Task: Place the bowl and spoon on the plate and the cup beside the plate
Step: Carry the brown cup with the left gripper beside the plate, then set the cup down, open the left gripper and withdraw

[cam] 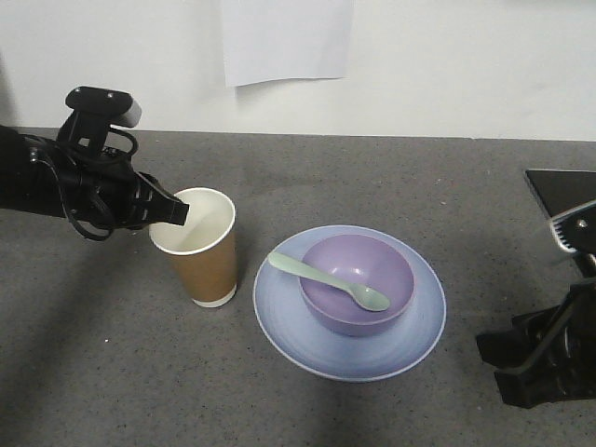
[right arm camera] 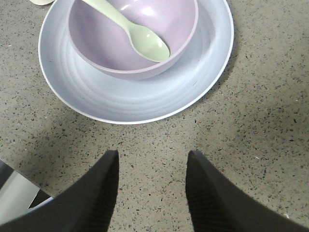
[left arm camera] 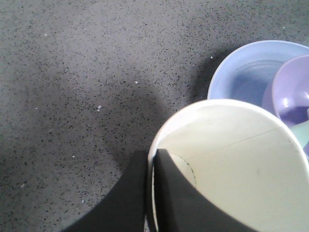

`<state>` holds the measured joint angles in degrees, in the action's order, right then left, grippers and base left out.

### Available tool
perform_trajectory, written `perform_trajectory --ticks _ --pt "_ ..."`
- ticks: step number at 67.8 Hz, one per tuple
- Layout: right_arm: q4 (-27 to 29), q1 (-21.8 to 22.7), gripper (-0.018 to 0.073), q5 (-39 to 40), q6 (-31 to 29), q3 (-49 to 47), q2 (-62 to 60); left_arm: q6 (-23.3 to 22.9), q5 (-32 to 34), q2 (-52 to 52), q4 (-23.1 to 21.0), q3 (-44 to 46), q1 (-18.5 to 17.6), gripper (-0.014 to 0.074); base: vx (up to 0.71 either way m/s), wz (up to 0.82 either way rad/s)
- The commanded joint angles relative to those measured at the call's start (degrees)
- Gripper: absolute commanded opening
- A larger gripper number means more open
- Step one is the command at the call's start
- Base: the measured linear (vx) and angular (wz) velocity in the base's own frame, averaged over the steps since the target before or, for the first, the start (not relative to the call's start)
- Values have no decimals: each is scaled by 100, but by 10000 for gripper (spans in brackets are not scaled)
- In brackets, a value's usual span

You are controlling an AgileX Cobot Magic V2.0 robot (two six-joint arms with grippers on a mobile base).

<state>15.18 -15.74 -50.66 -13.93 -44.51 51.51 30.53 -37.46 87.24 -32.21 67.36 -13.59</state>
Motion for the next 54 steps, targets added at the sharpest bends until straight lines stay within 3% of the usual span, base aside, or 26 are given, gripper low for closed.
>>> perform_trajectory --ticks 1,33,40,54 --pt "52 17 316 288 -50 -157 -67 -9 241 -205 -32 145 -35 -8 0 0" --pt "52 17 316 288 -50 -157 -67 -17 45 -205 -26 145 -35 0 0 0" --pt "52 17 316 288 -50 -157 -67 -17 43 -205 -31 145 -35 44 0 0" --pt "52 17 316 288 -50 -157 -67 -17 43 -236 -42 146 -35 242 0 0"
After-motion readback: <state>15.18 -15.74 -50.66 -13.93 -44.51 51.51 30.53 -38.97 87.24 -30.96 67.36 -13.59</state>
